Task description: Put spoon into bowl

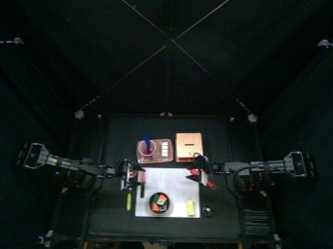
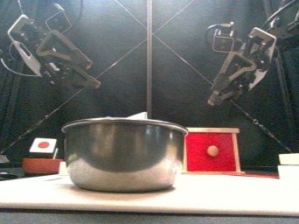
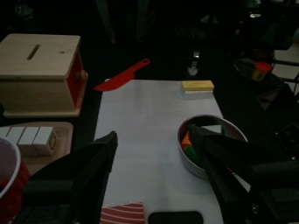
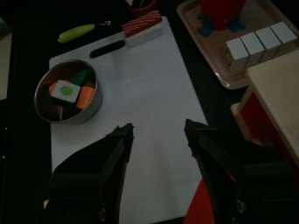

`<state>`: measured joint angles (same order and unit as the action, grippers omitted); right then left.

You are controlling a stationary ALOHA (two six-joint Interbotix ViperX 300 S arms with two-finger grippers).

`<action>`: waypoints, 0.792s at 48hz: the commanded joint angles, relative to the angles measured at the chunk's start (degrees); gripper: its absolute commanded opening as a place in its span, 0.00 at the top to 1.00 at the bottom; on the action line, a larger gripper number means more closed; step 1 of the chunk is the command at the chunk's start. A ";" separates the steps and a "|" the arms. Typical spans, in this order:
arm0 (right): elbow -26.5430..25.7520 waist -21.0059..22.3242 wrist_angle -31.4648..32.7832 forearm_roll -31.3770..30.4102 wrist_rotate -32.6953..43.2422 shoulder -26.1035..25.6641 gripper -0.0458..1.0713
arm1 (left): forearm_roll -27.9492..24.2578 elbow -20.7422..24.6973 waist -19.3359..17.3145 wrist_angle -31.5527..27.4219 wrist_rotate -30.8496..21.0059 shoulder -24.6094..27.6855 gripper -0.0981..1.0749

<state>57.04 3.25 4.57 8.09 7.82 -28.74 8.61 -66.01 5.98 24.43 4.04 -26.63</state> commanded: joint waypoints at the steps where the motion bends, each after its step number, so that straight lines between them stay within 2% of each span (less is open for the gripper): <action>1: -0.44 0.00 -0.44 0.35 0.00 -0.62 0.19 | 0.18 0.53 -0.18 0.53 0.09 0.00 0.08; 10: -0.35 0.00 -0.44 0.26 0.00 -0.44 0.19 | 2.81 1.23 -0.18 0.62 -0.26 -0.09 0.08; 20: -0.26 0.09 -0.44 0.35 0.00 -0.35 0.19 | 15.64 5.71 -0.09 -0.97 -1.41 -1.32 0.08; 25: 0.00 0.09 -0.44 0.35 0.00 -0.35 0.19 | 19.34 8.61 -0.35 -9.67 -1.41 -0.97 0.08; 33: 0.44 -0.09 -0.44 0.18 0.00 -0.35 0.19 | 23.20 14.77 -2.02 -29.44 -1.58 0.88 0.08; 38: 0.79 -0.09 -0.44 0.09 -0.09 -0.26 0.19 | 24.61 18.19 -1.93 -38.58 -1.76 2.81 0.08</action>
<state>58.27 3.25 4.57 8.17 7.82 -28.65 32.17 -51.94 4.13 -6.15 2.37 -25.05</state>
